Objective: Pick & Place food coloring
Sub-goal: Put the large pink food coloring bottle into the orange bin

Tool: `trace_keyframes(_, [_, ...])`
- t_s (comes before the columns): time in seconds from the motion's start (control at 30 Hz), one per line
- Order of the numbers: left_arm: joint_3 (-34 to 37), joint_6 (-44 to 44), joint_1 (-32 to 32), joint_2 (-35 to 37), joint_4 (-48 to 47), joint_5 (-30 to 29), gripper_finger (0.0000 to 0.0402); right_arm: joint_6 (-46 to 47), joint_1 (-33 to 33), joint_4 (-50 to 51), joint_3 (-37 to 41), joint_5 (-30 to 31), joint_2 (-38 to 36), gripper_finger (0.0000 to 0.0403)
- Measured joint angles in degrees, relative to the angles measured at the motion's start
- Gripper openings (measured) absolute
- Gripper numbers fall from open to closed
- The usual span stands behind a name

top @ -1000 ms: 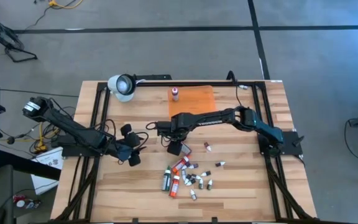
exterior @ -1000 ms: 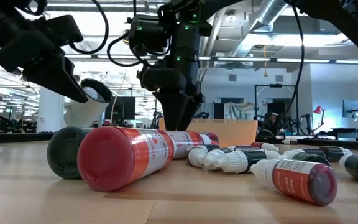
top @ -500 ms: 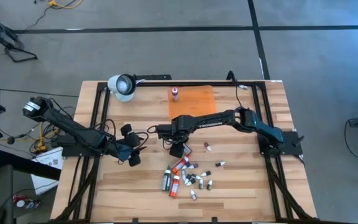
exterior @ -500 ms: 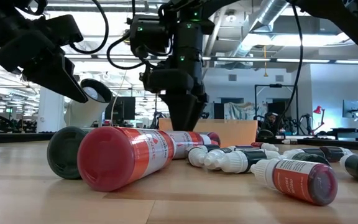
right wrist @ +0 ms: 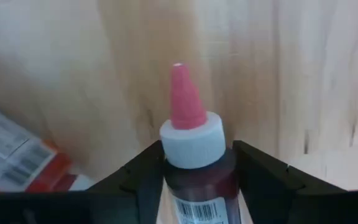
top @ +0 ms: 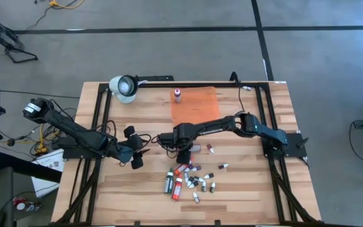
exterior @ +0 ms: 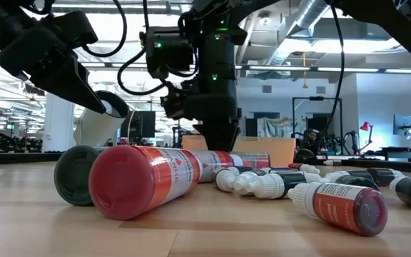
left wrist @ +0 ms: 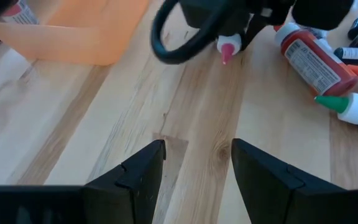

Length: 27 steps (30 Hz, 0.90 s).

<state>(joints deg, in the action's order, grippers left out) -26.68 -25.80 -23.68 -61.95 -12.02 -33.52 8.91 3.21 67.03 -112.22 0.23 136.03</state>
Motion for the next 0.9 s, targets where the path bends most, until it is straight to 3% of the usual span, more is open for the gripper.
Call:
trace_keyframes(0.17, [0.00,0.00,0.00,0.00,0.09,-0.02,0.0185,-3.67,0.37,0.06,0.00,-0.17,-0.25,0.0148])
trace_keyframes(0.47, [0.00,0.02,0.00,0.00,1.41,-0.13,0.0185,-6.15,0.35,0.87,0.00,-0.20,-0.25,0.0200])
trace_keyframes(0.9, [0.00,0.11,0.00,0.00,1.63,-0.15,0.0185,-10.63,0.42,0.56,0.00,-1.47,-0.25,0.0196])
